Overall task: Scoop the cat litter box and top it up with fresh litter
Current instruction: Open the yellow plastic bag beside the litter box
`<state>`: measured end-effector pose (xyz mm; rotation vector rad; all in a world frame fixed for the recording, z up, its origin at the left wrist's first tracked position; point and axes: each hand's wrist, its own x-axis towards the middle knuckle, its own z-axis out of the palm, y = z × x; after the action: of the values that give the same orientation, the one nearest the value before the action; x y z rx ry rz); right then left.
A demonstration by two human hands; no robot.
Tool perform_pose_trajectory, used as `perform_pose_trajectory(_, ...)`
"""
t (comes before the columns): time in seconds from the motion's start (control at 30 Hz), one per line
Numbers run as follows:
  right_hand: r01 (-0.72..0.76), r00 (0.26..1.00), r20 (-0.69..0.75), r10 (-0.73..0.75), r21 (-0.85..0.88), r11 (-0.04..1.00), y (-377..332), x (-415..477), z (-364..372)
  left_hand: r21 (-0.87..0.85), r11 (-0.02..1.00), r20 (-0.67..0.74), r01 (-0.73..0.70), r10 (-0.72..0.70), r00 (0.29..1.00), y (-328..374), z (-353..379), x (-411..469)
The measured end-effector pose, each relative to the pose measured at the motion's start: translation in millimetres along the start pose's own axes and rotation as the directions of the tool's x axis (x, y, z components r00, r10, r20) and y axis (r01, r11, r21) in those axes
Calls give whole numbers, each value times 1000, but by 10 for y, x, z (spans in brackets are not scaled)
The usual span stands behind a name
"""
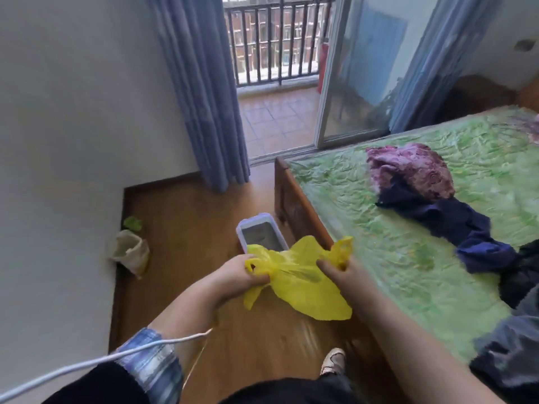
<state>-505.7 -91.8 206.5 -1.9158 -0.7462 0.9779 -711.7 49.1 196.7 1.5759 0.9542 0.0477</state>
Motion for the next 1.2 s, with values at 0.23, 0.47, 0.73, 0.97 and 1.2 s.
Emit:
perform_pose_trajectory(0.23,368,928,207,-310,-382,848,-257,280,725,-232,973,-79,-3,-16,997,-405,-538,-522)
perform_pose_trajectory(0.47,491,871,303,-387,-564,664,-246,1088,902,-793,597,-283,-121,-186,941,-531,-987,-287)
perform_pose_trajectory(0.73,268,963,179,-202,-547,793,-429,2038,401,-859,468,-440,-210,-462,770,-65,-1109,818)
perform_pose_trajectory(0.97,-506,841,400,364,343,791,-556,2974,284,-674,738,-604,-39,-520,604,-130,-1107,1291)
perform_pose_trajectory(1.2,-665,548,836,16,424,614,-1037,2855,523,-620,772,-675,137,-615,409,-379,-1303,1194)
